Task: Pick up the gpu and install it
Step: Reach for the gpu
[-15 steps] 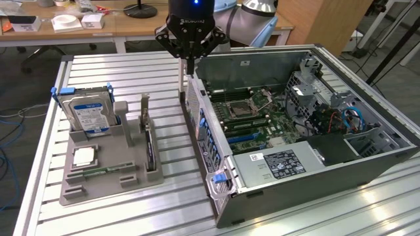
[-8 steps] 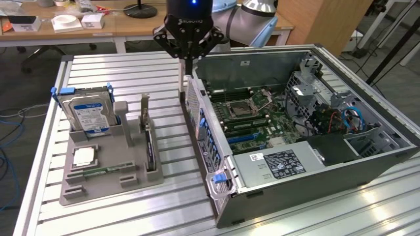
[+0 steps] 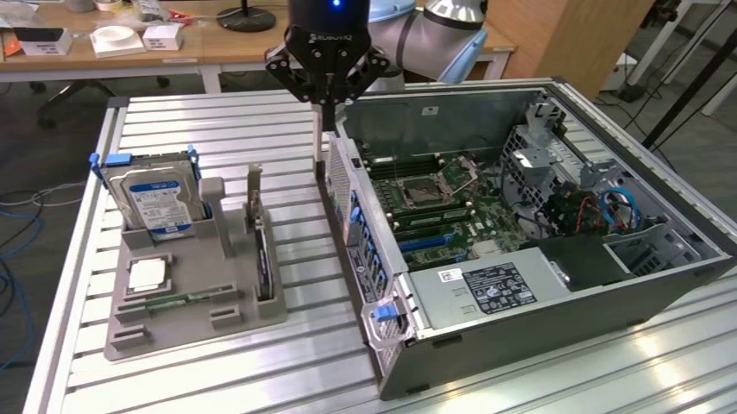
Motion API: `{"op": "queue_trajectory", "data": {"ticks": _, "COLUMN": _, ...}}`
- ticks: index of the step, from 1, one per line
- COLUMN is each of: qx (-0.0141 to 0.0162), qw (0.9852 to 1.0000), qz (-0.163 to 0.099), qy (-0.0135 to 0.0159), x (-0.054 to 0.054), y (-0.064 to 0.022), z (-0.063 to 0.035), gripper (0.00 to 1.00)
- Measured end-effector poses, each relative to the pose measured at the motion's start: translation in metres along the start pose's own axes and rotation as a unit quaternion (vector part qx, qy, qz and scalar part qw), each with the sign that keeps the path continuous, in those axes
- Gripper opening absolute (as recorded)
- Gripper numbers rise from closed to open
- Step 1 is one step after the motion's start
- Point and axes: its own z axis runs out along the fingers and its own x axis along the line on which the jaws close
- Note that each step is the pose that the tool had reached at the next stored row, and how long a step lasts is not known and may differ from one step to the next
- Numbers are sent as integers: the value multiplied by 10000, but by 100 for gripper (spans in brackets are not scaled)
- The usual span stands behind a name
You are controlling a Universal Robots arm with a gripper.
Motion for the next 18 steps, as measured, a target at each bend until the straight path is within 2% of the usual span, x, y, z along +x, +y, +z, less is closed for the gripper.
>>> {"op": "queue_trajectory", "data": {"ticks": 18, "qx": 0, "qw": 10000, "qz": 0, "qy": 0, "x": 72, "y": -5, "z": -2, "gripper": 11}}
